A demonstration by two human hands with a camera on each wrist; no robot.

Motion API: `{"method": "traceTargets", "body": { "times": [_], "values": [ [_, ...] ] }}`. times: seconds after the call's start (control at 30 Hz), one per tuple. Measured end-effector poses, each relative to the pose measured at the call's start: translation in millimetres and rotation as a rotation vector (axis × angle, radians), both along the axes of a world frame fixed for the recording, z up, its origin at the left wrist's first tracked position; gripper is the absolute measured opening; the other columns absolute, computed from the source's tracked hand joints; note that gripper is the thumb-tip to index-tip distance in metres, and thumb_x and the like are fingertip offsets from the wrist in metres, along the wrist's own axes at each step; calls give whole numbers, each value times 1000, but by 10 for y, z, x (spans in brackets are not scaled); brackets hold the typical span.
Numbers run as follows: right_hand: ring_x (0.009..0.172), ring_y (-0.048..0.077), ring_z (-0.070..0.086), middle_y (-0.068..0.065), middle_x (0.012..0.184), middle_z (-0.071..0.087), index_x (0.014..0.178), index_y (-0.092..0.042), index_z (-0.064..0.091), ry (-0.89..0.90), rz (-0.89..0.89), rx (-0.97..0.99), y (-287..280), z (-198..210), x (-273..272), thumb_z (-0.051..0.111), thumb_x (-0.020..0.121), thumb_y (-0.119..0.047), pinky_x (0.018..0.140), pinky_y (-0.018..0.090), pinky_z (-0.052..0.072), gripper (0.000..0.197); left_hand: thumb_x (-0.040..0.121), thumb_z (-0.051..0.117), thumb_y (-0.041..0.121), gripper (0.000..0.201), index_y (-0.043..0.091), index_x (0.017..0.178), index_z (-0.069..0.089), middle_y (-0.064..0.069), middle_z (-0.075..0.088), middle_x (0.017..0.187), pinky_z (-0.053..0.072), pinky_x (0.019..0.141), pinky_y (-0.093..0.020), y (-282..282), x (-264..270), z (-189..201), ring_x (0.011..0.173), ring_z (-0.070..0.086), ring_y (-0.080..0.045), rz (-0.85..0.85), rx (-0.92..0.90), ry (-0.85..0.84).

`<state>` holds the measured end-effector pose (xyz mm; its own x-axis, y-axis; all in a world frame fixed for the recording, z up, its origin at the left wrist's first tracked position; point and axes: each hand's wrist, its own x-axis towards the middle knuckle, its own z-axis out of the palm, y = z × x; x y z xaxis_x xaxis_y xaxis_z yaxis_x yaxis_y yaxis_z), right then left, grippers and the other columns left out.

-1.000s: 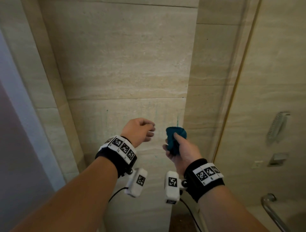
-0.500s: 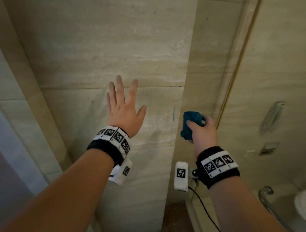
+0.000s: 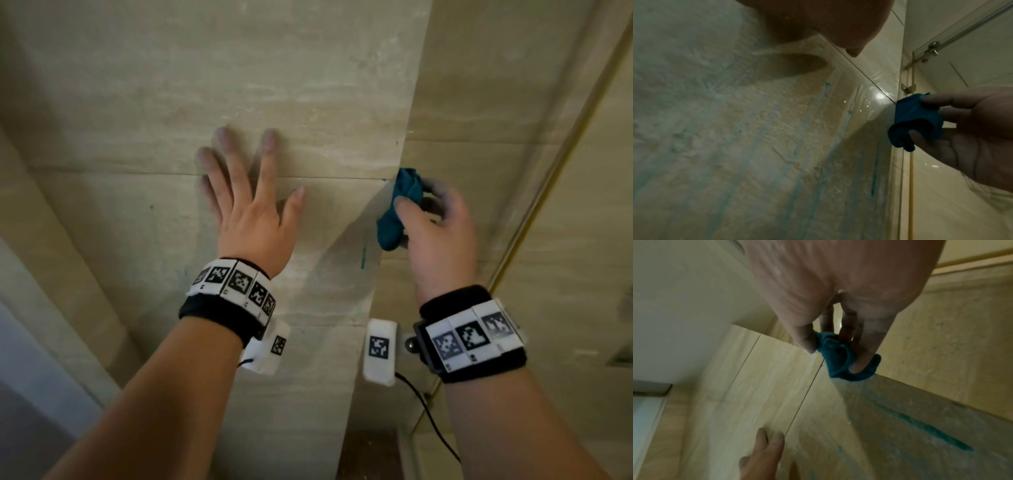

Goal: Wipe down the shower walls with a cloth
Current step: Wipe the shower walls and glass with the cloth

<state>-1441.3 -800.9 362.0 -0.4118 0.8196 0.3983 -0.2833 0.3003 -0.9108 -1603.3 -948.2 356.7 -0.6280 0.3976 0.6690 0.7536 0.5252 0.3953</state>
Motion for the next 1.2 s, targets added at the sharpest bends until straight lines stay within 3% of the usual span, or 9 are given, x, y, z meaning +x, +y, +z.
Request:
{"method": "traceTargets", "body": {
  "times": [0.1,0.2,0.47,0.63,0.77,0.97,1.2],
  "values": [
    [94,5,70,-12,115,67,117,-40,62,-13,0,87,35,-17,-46,72,94,-29,81,34,63,28,106,29,63,74,42,163,-13,-14,-30,168,-13,123,-64,48,-36,-31,153,-31,-41,19,16,8],
    [97,7,70,-8,120,70,117,-41,65,-7,-16,124,58,-65,-82,73,93,-29,82,34,62,28,107,31,62,75,39,164,-11,-18,-29,168,-13,122,-66,69,-97,-72,152,-30,-45,15,21,29],
    [100,4,67,1,123,67,129,-22,67,-17,-138,288,4,-35,-172,78,91,-30,79,17,56,41,109,34,57,73,34,166,-5,-24,-22,169,-16,121,-66,62,-194,-134,151,-26,-51,-22,44,80],
    [100,9,69,0,118,70,127,-20,69,-16,-184,297,-29,-5,-208,75,92,-36,85,29,60,39,107,41,53,75,37,166,-4,-19,-22,170,-18,122,-63,54,-208,-151,152,-26,-48,-61,84,87],
    [98,4,68,-1,117,69,128,-21,68,-38,-234,347,-53,17,-214,74,94,-28,84,20,57,35,107,43,52,76,39,165,-4,-18,-22,170,-18,122,-63,53,-227,-164,153,-25,-48,-84,98,92],
    [101,3,69,-6,112,72,120,-30,69,-18,-237,359,-54,43,-238,78,92,-21,86,25,59,30,108,39,55,74,39,166,-4,-18,-22,170,-15,122,-66,67,-245,-181,153,-24,-48,-90,110,103],
    [99,7,71,-5,107,73,118,-26,71,53,-232,427,-99,103,-165,78,91,-19,85,27,59,28,108,40,55,73,38,166,-1,-19,-18,171,-16,123,-63,93,-270,-225,154,-21,-48,-68,123,139]
  ]
}}
